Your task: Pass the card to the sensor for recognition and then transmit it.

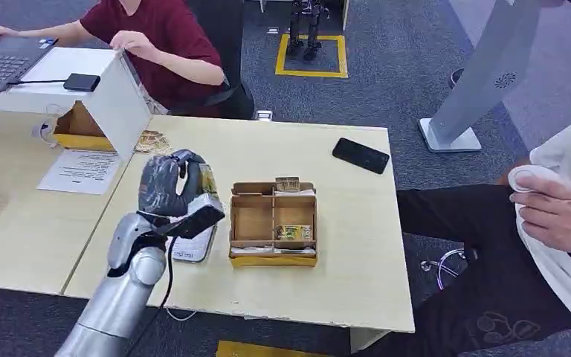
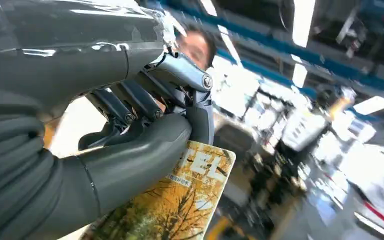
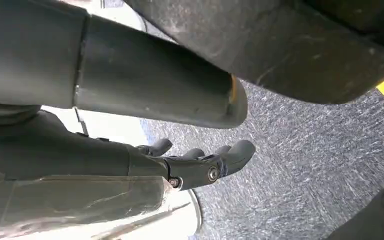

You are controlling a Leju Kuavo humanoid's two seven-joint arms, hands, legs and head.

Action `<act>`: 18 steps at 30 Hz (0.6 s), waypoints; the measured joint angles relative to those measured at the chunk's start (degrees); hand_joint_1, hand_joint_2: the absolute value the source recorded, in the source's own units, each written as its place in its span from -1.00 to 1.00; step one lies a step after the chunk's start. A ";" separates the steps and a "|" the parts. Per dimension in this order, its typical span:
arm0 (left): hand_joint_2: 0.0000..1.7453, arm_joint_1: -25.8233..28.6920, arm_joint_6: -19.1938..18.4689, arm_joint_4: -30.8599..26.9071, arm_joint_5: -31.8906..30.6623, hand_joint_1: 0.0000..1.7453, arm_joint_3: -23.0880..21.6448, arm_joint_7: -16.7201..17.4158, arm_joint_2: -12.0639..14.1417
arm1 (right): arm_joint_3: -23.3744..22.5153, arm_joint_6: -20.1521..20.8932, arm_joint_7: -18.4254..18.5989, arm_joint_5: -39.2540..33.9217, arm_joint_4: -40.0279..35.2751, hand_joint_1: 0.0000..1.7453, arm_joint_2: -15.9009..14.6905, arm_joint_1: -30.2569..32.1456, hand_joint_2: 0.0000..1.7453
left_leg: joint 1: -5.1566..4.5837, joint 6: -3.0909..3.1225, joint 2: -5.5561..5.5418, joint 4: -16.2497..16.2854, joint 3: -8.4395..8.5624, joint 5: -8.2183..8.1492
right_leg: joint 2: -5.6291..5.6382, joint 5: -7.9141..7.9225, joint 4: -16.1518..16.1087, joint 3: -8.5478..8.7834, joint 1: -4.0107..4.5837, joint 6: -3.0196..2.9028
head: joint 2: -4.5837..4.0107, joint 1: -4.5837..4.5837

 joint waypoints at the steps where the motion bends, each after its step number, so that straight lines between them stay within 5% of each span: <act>1: 1.00 -1.19 0.04 0.81 -0.33 1.00 0.87 0.26 0.48 | 0.26 0.00 0.00 0.00 0.00 -1.00 -0.02 -0.05 -1.00 | 0.00 0.02 0.00 0.00 0.00 0.02 | 0.00 0.00 0.01 0.00 0.00 0.00 | 0.00 0.00; 7: 1.00 -7.54 5.44 8.11 -6.23 1.00 5.55 3.56 2.16 | 1.88 0.24 -0.42 0.37 0.11 -1.00 -0.02 -0.39 -1.00 | 0.00 0.04 0.01 0.00 -0.03 0.05 | 0.03 0.01 0.02 0.00 0.01 -0.01 | 0.00 0.02; 18: 1.00 -12.69 10.14 20.98 -8.74 1.00 15.85 2.91 5.35 | 4.37 0.74 -0.79 0.31 0.35 -1.00 -0.09 -0.77 -1.00 | 0.00 0.04 0.10 0.00 -0.04 0.04 | 0.14 0.03 0.02 -0.04 0.00 -0.01 | 0.00 0.00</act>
